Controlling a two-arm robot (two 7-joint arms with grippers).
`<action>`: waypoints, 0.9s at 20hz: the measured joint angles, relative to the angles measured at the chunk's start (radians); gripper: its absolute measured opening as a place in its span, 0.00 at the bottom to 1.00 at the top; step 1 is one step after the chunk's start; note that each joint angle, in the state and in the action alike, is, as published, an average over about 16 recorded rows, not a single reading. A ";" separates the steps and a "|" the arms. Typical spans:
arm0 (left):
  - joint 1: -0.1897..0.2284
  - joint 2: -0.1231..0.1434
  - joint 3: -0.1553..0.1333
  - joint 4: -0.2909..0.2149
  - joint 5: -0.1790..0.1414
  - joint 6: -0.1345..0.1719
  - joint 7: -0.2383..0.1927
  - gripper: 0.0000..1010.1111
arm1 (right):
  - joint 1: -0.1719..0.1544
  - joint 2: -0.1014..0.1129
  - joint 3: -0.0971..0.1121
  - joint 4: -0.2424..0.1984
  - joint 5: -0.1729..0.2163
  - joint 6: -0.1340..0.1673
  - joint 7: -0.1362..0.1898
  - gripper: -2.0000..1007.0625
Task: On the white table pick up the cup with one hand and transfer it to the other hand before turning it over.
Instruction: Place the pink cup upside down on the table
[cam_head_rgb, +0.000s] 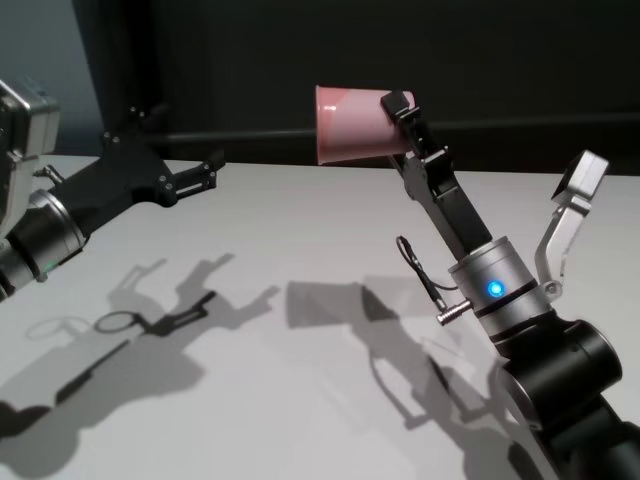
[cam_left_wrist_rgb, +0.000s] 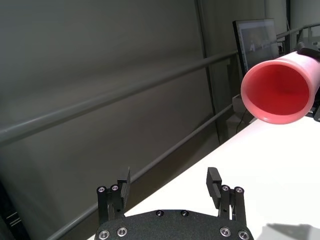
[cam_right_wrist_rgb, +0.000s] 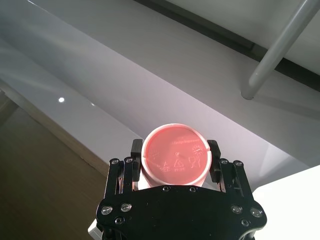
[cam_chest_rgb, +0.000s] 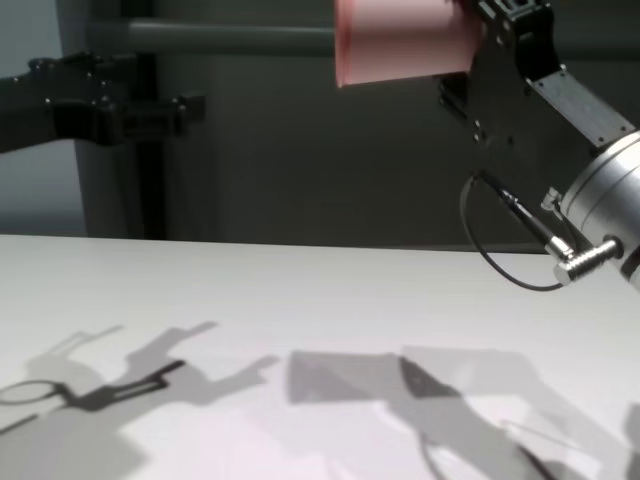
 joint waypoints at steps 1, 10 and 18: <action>0.013 -0.001 -0.003 -0.007 0.007 0.001 0.015 0.99 | 0.000 0.000 0.000 0.000 0.000 0.000 0.000 0.73; 0.105 -0.015 -0.017 -0.032 0.048 0.011 0.091 0.99 | 0.000 0.000 0.000 0.000 0.000 0.000 0.000 0.73; 0.153 -0.024 -0.021 -0.021 0.083 -0.009 0.104 0.99 | 0.000 0.000 0.000 0.000 0.000 0.000 0.000 0.73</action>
